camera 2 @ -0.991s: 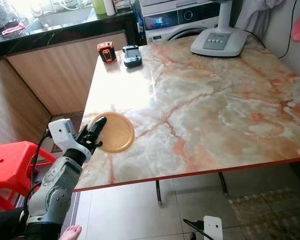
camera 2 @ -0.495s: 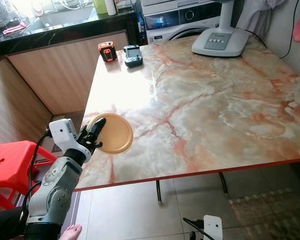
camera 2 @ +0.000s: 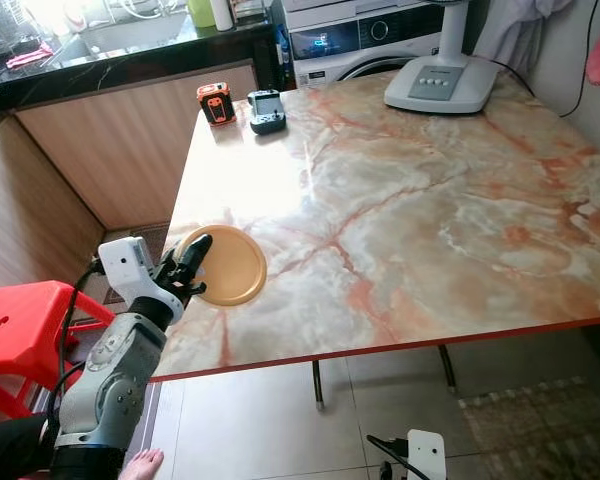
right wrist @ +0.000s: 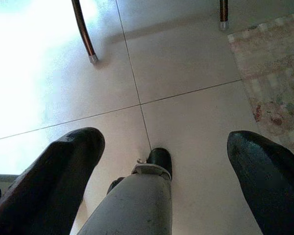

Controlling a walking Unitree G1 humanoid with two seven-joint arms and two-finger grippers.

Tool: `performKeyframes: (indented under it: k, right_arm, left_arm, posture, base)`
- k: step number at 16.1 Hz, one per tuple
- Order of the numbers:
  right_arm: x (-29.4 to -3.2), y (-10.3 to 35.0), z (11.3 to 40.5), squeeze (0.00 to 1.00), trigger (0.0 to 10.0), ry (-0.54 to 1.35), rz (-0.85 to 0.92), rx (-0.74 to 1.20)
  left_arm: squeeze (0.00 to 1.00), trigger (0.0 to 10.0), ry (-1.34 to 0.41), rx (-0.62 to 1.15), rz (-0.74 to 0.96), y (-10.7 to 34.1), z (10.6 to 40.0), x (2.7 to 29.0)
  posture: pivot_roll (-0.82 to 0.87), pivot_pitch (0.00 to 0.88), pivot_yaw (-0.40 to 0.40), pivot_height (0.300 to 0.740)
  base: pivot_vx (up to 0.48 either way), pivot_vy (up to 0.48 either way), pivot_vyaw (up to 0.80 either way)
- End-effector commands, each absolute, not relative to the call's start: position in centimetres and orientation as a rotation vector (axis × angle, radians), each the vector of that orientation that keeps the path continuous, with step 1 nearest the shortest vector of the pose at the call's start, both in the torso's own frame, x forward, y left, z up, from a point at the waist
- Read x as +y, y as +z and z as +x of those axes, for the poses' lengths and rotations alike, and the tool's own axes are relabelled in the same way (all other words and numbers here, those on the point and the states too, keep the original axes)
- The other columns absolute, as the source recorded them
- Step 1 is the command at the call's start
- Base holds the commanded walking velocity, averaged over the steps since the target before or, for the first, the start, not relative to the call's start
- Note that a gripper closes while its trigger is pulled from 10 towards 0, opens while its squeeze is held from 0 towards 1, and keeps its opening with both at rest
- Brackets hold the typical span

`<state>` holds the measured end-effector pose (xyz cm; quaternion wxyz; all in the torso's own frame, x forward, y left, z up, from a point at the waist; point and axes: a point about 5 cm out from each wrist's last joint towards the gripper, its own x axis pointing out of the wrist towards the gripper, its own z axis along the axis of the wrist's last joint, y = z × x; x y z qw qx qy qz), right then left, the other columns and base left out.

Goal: Restocking fridge

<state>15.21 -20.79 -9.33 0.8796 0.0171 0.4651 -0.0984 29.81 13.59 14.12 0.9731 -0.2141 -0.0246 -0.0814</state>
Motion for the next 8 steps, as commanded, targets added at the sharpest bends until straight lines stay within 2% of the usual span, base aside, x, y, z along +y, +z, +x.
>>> performKeyframes:
  k: [1,8]
  right_arm:
    - [-20.19,-9.46,15.13,0.00,10.0,-0.198,0.052,0.973]
    - [-20.14,-9.42,15.23,0.00,10.0,-0.197,0.057,0.966]
  left_arm:
    - [0.00,10.0,-0.159,-0.072,-0.402,14.58,29.82,13.79]
    - [0.00,10.0,-0.174,-0.065,-0.407,14.47,29.91,13.50]
  posture:
    - [-0.08,0.000,0.154,0.740]
    - [-0.08,0.000,0.155,0.740]
  base:
    - [0.000,0.000,0.00]
    - [0.000,0.034,0.00]
